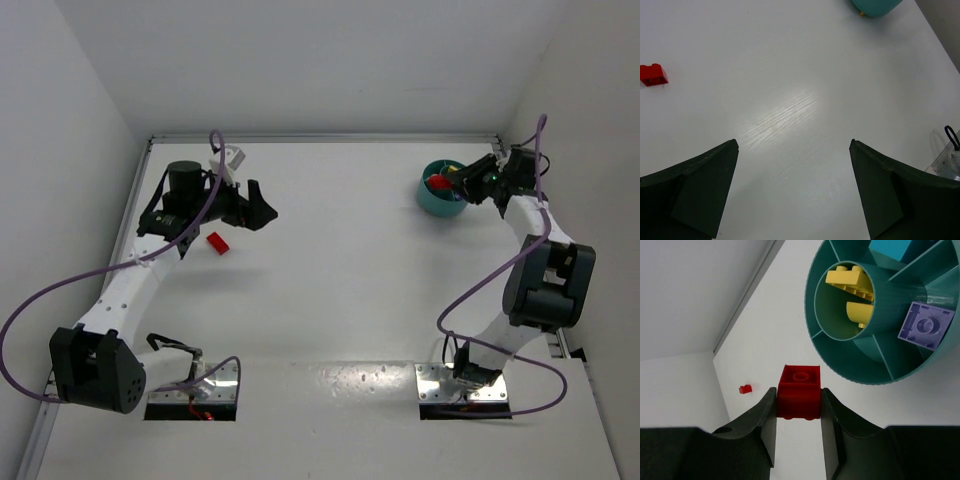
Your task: Sort the legos into containers by color
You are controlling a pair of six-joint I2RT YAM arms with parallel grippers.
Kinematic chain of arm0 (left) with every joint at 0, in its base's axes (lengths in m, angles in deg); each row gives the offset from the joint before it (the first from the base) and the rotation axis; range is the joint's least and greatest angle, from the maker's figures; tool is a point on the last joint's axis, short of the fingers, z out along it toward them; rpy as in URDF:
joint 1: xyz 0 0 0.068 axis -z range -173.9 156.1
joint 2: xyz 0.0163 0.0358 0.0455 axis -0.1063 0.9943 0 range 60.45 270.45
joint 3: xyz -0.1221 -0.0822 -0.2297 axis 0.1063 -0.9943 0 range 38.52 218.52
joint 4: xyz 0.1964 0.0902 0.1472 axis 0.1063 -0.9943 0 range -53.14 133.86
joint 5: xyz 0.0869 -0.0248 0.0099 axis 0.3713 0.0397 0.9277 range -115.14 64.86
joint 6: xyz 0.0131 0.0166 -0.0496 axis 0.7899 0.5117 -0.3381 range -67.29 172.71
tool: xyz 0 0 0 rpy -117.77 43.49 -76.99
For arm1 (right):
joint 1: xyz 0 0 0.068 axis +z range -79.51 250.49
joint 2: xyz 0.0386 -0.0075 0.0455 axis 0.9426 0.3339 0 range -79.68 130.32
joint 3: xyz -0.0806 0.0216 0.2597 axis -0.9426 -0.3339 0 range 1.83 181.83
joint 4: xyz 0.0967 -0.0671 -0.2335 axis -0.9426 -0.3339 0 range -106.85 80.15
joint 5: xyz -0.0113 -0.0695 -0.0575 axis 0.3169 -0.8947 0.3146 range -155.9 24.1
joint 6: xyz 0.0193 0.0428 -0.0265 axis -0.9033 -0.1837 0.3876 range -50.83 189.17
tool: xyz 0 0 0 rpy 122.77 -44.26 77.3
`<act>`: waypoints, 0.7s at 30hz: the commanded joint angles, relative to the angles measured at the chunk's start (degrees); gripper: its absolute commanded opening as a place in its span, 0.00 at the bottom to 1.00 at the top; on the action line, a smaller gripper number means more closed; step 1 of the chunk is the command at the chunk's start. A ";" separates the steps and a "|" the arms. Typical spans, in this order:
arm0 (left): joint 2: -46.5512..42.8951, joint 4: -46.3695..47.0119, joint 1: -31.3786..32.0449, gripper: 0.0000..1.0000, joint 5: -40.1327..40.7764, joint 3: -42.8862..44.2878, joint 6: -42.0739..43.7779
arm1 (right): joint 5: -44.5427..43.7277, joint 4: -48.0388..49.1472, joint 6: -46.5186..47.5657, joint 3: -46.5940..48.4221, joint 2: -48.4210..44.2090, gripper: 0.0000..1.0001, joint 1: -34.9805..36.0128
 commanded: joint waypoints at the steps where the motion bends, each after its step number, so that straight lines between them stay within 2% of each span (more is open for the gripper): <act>1: -0.20 1.96 -0.76 1.00 -1.65 0.19 -0.77 | 0.86 4.89 -2.86 -0.22 1.02 0.00 -0.60; 21: -0.20 3.02 -1.28 1.00 -3.58 -0.96 -1.83 | 0.60 7.26 -3.92 1.45 4.80 0.00 -1.66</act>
